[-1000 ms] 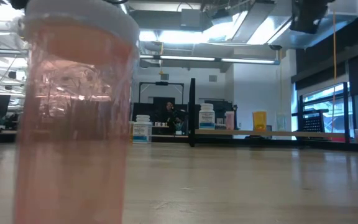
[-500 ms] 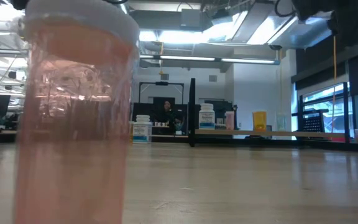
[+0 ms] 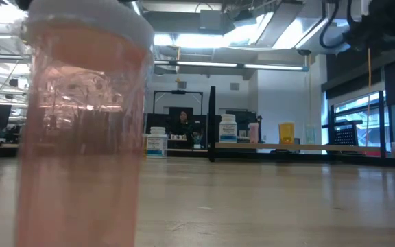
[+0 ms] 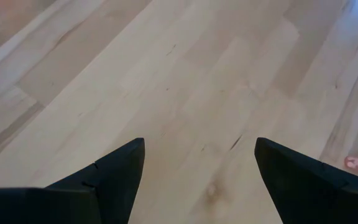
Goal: Pick and place medicine bottles onto shelf by color
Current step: Put the top pink pill bottle on the shelf aligned with the other pink bottle
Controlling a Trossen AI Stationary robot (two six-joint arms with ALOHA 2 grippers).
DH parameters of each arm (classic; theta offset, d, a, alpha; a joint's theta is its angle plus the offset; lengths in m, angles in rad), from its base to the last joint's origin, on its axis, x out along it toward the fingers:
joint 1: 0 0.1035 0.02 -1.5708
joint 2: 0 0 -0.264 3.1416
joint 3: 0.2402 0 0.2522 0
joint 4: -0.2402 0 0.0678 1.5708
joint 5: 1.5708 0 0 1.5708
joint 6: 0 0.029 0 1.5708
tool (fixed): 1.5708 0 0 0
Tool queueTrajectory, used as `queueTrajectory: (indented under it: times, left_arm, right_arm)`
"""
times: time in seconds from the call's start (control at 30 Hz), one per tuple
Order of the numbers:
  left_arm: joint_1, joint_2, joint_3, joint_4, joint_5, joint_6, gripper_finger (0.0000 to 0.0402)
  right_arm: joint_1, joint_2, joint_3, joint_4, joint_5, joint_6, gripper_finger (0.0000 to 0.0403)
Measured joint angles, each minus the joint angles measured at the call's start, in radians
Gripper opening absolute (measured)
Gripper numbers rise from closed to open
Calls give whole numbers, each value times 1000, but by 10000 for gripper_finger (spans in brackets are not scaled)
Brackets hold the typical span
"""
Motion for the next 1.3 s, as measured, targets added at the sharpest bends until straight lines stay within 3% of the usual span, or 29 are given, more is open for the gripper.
queueTrajectory:
  times: [0.3,0.6,0.8,1.13,1.3]
  left_arm:
    - [0,0,0,11,-2,5,299]
    - [0,0,0,11,-54,30,299]
    - [0,0,0,11,-55,30,299]
    - [0,0,0,12,-54,30,299]
    - [0,0,0,14,-54,55,299]
  right_arm:
    - [35,0,-93,11,-44,-5,183]
    - [39,0,-99,10,-80,73,184]
    - [39,0,-99,11,15,77,184]
    - [39,0,-112,28,67,128,184]
    - [41,0,-207,134,25,128,184]
